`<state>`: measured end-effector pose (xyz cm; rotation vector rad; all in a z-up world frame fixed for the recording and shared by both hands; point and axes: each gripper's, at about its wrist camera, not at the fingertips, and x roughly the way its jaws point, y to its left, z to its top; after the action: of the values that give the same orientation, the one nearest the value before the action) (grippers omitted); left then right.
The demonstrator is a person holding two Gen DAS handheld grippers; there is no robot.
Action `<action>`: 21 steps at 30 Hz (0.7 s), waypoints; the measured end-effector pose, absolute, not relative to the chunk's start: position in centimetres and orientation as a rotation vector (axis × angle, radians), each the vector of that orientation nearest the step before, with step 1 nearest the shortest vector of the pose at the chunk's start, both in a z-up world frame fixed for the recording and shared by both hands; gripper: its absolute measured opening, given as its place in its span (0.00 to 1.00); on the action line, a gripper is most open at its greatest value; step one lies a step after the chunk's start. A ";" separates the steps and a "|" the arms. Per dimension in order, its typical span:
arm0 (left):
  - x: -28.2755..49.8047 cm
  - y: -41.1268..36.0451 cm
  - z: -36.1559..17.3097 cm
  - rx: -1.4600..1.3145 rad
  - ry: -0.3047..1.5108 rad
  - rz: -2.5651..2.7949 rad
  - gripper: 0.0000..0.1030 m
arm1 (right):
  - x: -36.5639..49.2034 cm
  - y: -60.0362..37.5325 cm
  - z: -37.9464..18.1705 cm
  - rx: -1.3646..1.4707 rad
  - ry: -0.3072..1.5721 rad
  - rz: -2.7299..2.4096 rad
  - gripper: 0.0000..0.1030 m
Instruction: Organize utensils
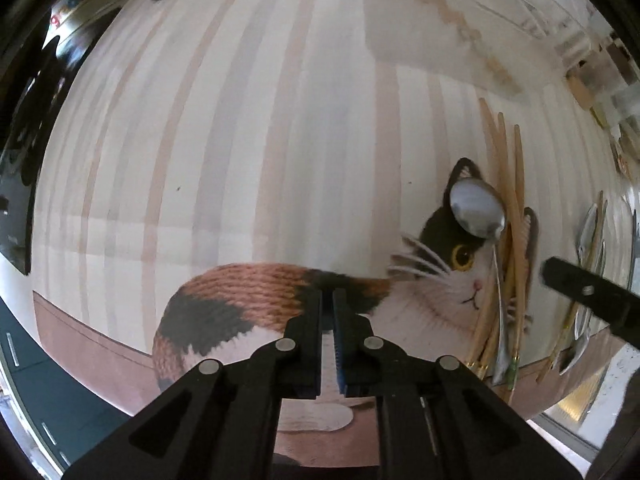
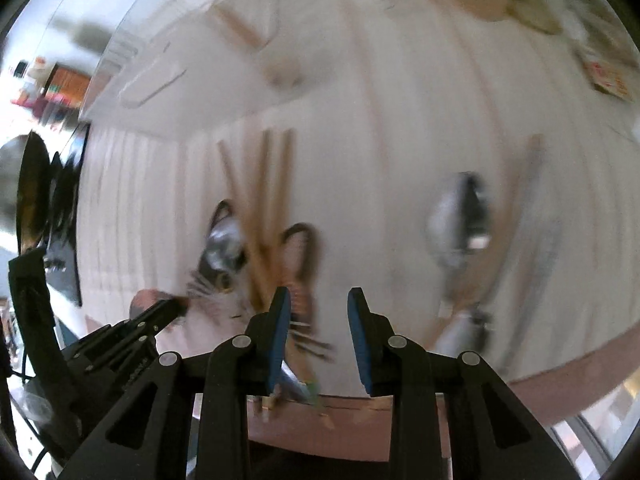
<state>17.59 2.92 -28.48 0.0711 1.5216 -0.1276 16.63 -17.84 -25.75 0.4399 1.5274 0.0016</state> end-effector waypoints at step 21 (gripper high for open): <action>19.3 0.6 -26.6 -0.109 1.534 -0.216 0.58 | 13.1 -24.1 -24.5 0.503 1.500 -0.162 0.33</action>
<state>19.33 0.63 -26.63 -0.1091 1.5338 -0.2163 13.14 -24.13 -24.47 0.5025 1.4997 -0.1619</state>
